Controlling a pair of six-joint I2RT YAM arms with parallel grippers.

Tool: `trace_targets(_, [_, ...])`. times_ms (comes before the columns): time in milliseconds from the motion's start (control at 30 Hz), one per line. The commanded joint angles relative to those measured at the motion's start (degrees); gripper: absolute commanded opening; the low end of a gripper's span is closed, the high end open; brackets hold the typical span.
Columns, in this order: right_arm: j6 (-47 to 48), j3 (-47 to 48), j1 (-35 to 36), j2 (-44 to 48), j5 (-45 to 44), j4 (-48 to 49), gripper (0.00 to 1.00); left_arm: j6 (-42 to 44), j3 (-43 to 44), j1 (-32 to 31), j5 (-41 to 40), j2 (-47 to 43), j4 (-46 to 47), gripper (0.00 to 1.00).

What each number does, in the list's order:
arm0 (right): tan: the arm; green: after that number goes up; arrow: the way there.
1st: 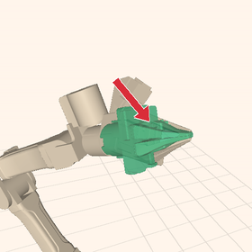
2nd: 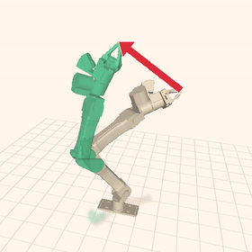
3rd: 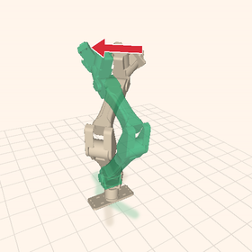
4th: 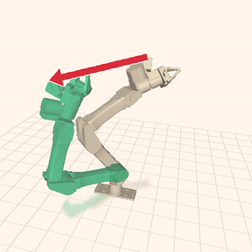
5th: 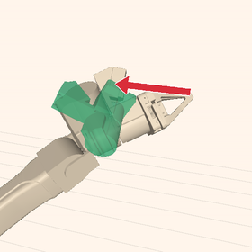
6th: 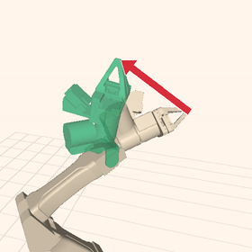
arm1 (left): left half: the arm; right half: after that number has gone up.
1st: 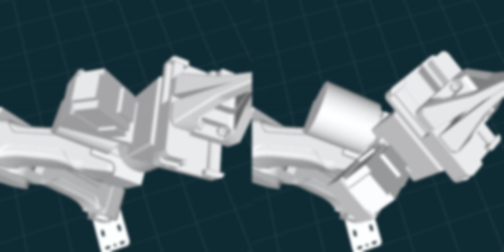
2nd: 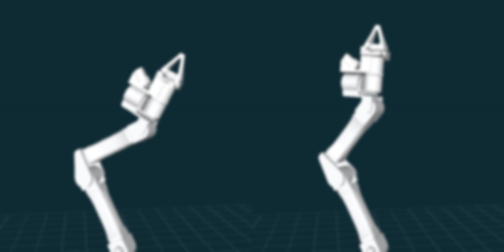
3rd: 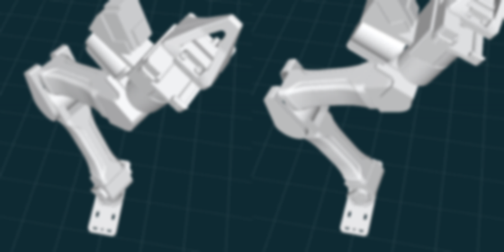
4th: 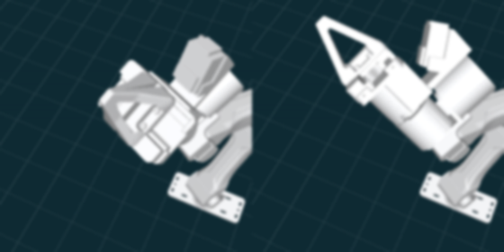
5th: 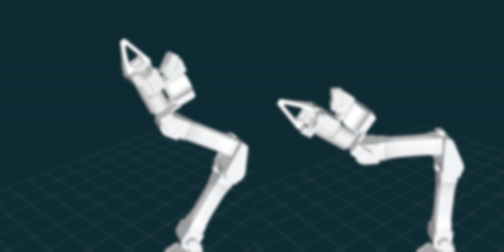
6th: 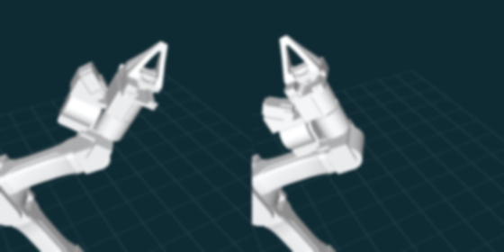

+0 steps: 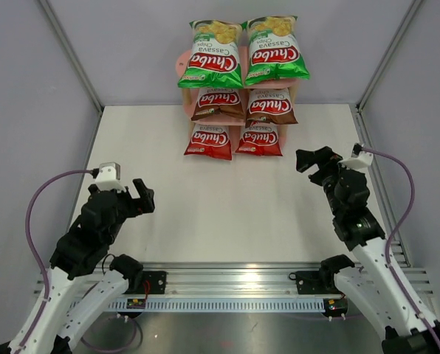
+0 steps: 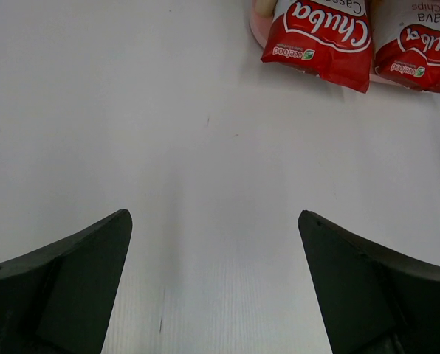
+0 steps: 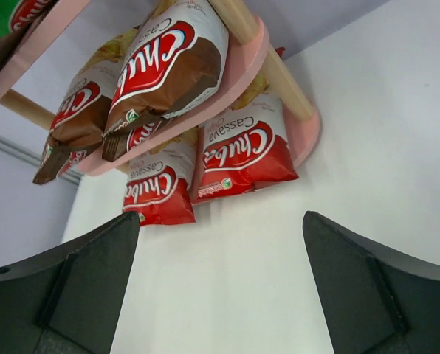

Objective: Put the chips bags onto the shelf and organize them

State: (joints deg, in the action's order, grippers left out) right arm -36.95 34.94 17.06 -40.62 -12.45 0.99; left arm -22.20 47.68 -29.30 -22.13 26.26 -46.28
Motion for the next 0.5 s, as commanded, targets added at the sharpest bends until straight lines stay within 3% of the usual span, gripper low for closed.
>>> trace_targets(0, [14.50, 7.15, -0.27, 5.10, 0.75, -23.70, 1.00, 2.95, -0.31, 4.67, 6.66, -0.07, 4.62, 0.99])
trace_targets(267, [22.17, 27.95, -0.27, 6.52, 4.36, -49.22, 1.00, 4.09, -1.36, 5.39, -0.09, -3.14, 5.06, 0.99])
trace_targets(367, [24.02, 34.03, -0.27, 4.94, -0.80, -58.27, 0.99, 4.97, -1.28, 5.39, -1.16, -4.28, 4.63, 0.99])
trace_targets(467, [26.04, 35.64, -0.27, 4.94, -4.06, -60.67, 0.99, 6.11, 0.92, 5.39, -2.91, -3.85, 2.43, 0.99])
